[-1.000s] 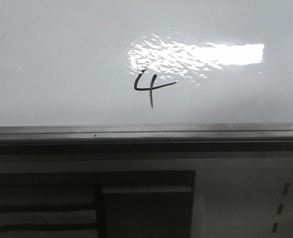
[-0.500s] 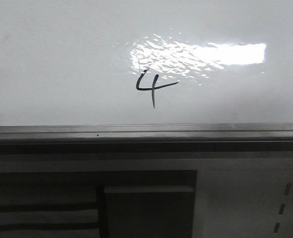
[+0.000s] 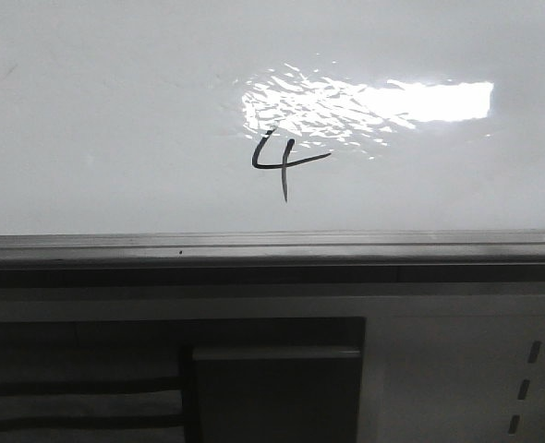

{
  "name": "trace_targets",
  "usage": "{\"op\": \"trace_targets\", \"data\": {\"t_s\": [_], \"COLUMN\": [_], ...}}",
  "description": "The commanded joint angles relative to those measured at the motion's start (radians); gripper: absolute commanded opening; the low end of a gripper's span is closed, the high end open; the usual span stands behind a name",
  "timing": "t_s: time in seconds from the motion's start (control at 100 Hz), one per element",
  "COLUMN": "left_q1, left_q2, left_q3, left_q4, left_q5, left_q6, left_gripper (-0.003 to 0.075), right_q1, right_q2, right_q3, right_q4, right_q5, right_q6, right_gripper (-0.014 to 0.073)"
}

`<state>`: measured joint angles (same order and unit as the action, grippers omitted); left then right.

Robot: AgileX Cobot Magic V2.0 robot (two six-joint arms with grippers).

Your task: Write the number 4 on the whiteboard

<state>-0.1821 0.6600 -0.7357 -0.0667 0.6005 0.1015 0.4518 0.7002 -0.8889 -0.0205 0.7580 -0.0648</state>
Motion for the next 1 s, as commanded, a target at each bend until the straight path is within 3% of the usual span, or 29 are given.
{"op": "trace_targets", "data": {"t_s": [0.0, 0.08, 0.16, 0.3, 0.43, 0.99], "left_q1": [0.001, 0.001, 0.001, 0.001, 0.001, 0.016], "left_q2": [-0.112, -0.195, -0.263, -0.322, -0.323, -0.386], "left_q3": [0.048, 0.137, 0.215, 0.314, 0.340, 0.404], "left_q4": [-0.011, -0.011, -0.011, -0.019, -0.054, -0.054], "left_q5": [-0.112, -0.172, -0.226, -0.348, -0.368, -0.384], "left_q6": [-0.012, -0.012, -0.012, -0.012, -0.012, -0.012], "left_gripper": [0.0438, 0.0430, 0.0374, 0.0166, -0.0020, -0.0020], "right_q1": [-0.007, -0.007, -0.007, -0.007, -0.007, -0.007], "right_q2": [-0.056, -0.113, -0.159, -0.203, -0.205, -0.205], "right_q3": [0.067, 0.151, 0.223, 0.304, 0.331, 0.338], "right_q4": [-0.010, -0.003, 0.003, 0.003, 0.003, 0.003], "right_q5": [-0.188, -0.275, -0.367, -0.460, -0.427, -0.385], "right_q6": [0.021, 0.021, 0.021, 0.021, 0.021, 0.021], "right_gripper": [0.0309, 0.0279, 0.0164, -0.0070, -0.0070, -0.0070]}}
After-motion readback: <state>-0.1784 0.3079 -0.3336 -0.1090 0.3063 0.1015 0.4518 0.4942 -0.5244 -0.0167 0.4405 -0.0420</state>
